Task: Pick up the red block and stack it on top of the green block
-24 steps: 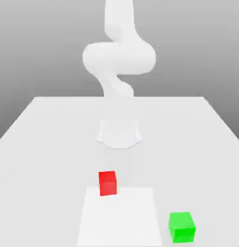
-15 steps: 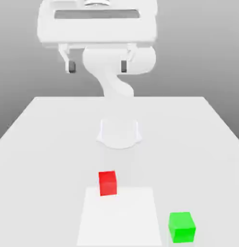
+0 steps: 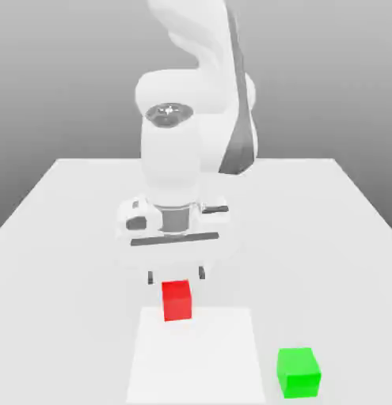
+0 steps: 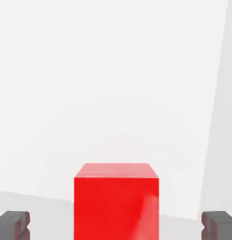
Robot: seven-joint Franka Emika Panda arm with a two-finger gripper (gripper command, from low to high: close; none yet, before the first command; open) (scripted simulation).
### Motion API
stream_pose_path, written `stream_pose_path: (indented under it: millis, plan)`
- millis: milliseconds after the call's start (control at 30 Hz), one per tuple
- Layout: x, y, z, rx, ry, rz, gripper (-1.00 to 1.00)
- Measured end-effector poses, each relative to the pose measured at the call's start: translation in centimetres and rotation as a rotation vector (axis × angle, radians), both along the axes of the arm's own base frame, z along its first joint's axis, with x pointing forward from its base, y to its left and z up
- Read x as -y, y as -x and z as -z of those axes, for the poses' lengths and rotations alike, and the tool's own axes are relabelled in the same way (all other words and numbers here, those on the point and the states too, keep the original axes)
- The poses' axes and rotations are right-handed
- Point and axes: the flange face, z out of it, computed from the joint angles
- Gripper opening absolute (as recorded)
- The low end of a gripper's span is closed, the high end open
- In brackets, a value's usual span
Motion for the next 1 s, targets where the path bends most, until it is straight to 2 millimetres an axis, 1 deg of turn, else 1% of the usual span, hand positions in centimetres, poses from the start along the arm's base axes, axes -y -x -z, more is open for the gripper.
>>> stream_pose_path:
  millis: [200,400,433,667,867,1000]
  plan:
    - [0.0,-0.1,2.0,0.003,0.000,-0.001,0.00]
    - [0.0,0.6,4.3,-0.002,0.012,0.004,0.00]
    - [0.0,0.8,4.7,-0.004,0.015,0.005,-1.00]
    - [0.0,0.8,4.8,-0.005,0.015,0.005,-1.00]
    - [0.1,0.1,2.7,0.002,0.002,0.002,-1.00]
    - [0.1,-0.1,1.3,0.002,-0.001,0.003,-1.00]
